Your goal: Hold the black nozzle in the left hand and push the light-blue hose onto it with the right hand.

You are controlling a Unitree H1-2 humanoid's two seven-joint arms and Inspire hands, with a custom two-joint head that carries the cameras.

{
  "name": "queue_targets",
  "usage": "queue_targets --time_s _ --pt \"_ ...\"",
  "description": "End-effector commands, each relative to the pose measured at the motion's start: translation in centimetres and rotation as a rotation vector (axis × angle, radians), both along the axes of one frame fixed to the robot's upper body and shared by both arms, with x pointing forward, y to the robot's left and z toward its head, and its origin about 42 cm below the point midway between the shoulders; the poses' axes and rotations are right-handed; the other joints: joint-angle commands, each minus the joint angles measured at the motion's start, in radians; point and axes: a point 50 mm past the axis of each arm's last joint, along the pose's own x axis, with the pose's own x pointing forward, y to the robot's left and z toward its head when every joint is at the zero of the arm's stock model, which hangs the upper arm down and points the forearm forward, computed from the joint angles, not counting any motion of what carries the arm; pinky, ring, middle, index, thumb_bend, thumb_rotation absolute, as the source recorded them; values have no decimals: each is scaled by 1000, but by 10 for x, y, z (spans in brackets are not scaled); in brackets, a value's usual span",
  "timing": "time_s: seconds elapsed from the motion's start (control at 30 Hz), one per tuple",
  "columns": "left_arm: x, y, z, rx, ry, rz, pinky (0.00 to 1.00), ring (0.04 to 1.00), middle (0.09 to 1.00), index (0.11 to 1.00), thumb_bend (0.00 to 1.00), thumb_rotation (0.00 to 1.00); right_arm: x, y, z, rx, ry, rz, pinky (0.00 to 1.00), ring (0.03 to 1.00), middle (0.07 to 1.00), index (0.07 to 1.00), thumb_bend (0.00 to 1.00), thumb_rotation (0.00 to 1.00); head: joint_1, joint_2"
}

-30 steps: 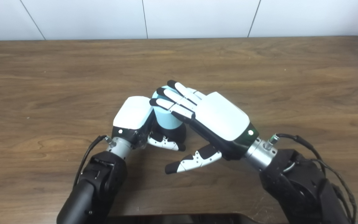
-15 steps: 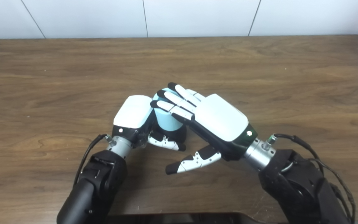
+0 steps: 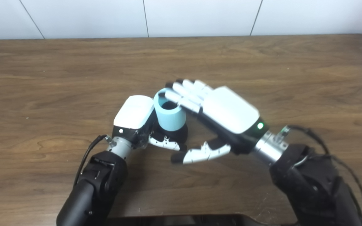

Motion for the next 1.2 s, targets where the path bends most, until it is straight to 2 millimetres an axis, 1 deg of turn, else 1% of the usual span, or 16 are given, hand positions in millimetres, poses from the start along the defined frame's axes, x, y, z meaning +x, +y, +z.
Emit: queue_targets --time_s 0.0,0.07,0.13,0.2,0.3,0.37,0.43,0.53,0.6,0.63,0.67,0.73,0.87,0.93,1.03,1.17 --pt "0 2 -2 8 5 7 738 602 523 473 520 0 -3 2 25 72 -93 20 960 1000 992 942 555 994 0 0" --pt "0 2 -2 4 6 6 740 604 519 475 521 0 -2 2 33 123 -121 14 956 1000 990 933 539 999 0 0" --pt "0 2 -2 -3 3 5 724 599 517 476 521 0 0 2 37 152 -139 3 955 992 980 932 499 1000 -2 -5" --pt "0 2 -3 -15 -9 0 679 581 514 477 522 0 2 0 40 160 -149 -5 932 980 966 929 477 982 1 -4" --pt "0 2 -3 -25 -32 -8 569 530 473 486 525 0 5 -2 40 173 -151 -10 875 969 947 906 484 941 1 -4" --pt "0 2 -2 -12 -43 -18 559 535 488 484 524 0 7 -3 38 182 -146 -13 859 969 942 903 494 935 1 -4" --pt "1 3 -1 16 -73 -36 600 557 510 478 523 0 8 -4 36 183 -142 -16 857 968 937 902 496 944 0 -6" --pt "3 4 -1 51 -94 -58 730 614 504 486 524 0 9 -6 34 180 -134 -28 854 967 937 910 500 968 0 -7" --pt "4 5 1 79 -98 -68 798 664 603 494 523 55 10 -6 33 177 -131 -31 851 966 940 914 501 977 1 -8" --pt "4 5 2 87 -100 -70 820 694 645 577 699 145 10 -6 33 177 -131 -31 852 966 941 916 500 978 1 -8" --pt "6 5 4 99 -106 -73 834 712 672 629 807 201 11 -6 33 176 -130 -32 854 966 942 917 499 979 3 -9" --pt "8 7 7 122 -127 -80 879 779 747 708 892 314 12 -6 32 172 -127 -33 862 972 948 920 499 987 5 -10" --pt "13 10 12 149 -155 -89 952 869 839 794 930 396 13 -6 31 171 -117 -31 870 978 952 926 509 993 7 -11" --pt "14 12 14 156 -156 -88 986 903 870 825 940 406 13 -6 31 167 -115 -33 870 978 951 927 508 993 7 -11" --pt "16 14 17 160 -164 -81 999 940 902 856 963 422 13 -6 30 168 -116 -35 874 981 950 928 508 991 10 -13" --pt "18 19 19 167 -168 -72 1000 954 923 880 978 444 13 -6 29 170 -102 -41 881 985 951 929 522 999 9 -14"
